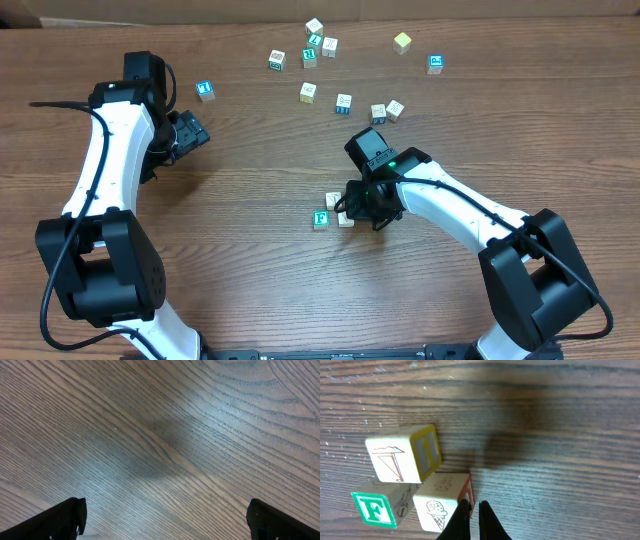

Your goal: Form a circle

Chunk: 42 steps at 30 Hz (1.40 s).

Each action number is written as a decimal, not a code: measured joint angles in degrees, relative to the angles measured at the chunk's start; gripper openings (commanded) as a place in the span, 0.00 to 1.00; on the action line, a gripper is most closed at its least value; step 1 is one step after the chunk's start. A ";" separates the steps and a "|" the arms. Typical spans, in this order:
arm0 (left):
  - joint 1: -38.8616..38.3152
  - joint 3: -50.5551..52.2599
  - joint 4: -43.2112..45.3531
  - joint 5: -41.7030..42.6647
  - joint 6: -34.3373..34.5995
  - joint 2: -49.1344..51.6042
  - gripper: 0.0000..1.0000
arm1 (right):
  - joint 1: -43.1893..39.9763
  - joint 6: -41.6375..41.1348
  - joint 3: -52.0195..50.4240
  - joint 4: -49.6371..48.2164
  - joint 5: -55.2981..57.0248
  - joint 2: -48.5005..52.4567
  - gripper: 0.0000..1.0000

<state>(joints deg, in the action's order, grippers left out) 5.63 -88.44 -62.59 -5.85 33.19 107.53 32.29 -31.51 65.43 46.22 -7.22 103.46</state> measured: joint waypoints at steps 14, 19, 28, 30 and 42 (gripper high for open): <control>0.00 0.00 0.00 0.00 0.00 0.00 1.00 | -1.03 -0.57 5.53 9.44 1.18 0.02 0.13; 0.00 0.00 0.00 0.00 0.00 0.00 1.00 | 0.17 0.20 7.21 9.60 1.03 0.02 0.31; 0.00 0.00 0.00 0.00 0.00 0.00 1.00 | 5.77 0.76 7.21 9.70 3.63 0.02 0.51; 0.00 0.00 0.00 0.00 0.00 0.00 1.00 | 6.45 0.81 7.21 9.40 4.26 0.02 0.51; 0.00 0.00 0.00 -0.02 0.00 0.00 1.00 | 6.64 0.20 7.21 8.20 6.54 0.02 0.46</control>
<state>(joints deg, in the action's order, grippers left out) 5.63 -88.44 -62.59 -5.87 33.19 107.53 38.94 -31.31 72.64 54.41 -0.69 103.48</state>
